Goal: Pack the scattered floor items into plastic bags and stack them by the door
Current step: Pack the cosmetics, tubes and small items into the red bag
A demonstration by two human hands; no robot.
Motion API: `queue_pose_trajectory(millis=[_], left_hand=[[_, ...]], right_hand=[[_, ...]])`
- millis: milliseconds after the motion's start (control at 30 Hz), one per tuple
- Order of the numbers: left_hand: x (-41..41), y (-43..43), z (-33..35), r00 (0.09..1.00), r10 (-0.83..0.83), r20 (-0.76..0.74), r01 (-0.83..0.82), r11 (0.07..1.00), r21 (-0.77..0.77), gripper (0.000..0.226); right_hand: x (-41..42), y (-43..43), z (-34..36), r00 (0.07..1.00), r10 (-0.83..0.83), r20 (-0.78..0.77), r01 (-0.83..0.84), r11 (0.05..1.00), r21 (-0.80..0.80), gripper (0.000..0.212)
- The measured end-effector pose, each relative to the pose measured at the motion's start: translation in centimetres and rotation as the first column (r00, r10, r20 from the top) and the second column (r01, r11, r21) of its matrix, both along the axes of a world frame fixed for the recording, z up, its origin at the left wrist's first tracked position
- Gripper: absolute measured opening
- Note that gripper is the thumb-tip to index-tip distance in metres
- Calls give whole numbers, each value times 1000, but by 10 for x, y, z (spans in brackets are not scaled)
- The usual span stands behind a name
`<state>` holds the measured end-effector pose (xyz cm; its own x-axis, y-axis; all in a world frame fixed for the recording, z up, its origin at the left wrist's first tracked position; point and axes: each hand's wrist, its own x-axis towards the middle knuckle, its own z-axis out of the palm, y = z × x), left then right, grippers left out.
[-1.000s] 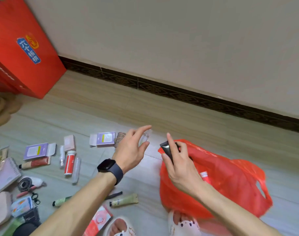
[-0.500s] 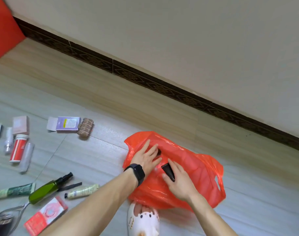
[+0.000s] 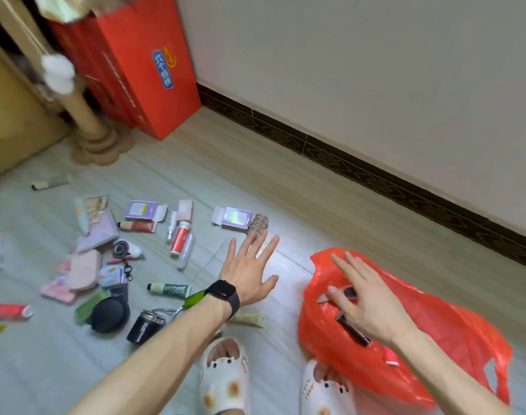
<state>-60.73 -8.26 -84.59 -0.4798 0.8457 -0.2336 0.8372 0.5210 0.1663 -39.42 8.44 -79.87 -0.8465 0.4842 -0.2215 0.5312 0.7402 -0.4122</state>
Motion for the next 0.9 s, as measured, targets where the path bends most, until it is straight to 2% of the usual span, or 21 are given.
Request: queue_pose_trajectory(millis=[67,167,267,367,500,567,700,800,900], left_hand=[[-26,-41,-4,984,179,-5,-179,981,-76,87],[-50,-97,-12,950,312,-32,-312,933,-177,90],[-60,-139,-26,941,339,0,-327,908,-264,94],[-52,-158,-47,937,338,92,-297,905,-305,95],[-36,-158,-76,908,385,165,-329,899,-289,82],[-34,-152,-86,901,394,182,-340,902,-266,79],[-41,-137,-98,916,369,159,-329,916,-230,69],[-48,-128,-101,932,344,115,-311,922,-232,59],[-51,-122,-97,939,339,59,-314,915,-253,50]], right_hand=[[-29,-13,14,992,129,-4,-129,991,42,68],[-69,-28,27,943,327,55,-331,937,113,68],[-106,-48,16,860,489,144,-507,852,133,73],[-127,-70,-19,792,570,219,-598,798,82,64],[-133,-98,-84,766,594,245,-604,796,-40,63],[-129,-111,-115,784,579,223,-579,812,-73,64],[-120,-128,-155,814,512,275,-497,859,-126,64],[-120,-133,-172,844,496,206,-489,868,-87,68],[-120,-133,-188,858,490,156,-500,866,26,63]])
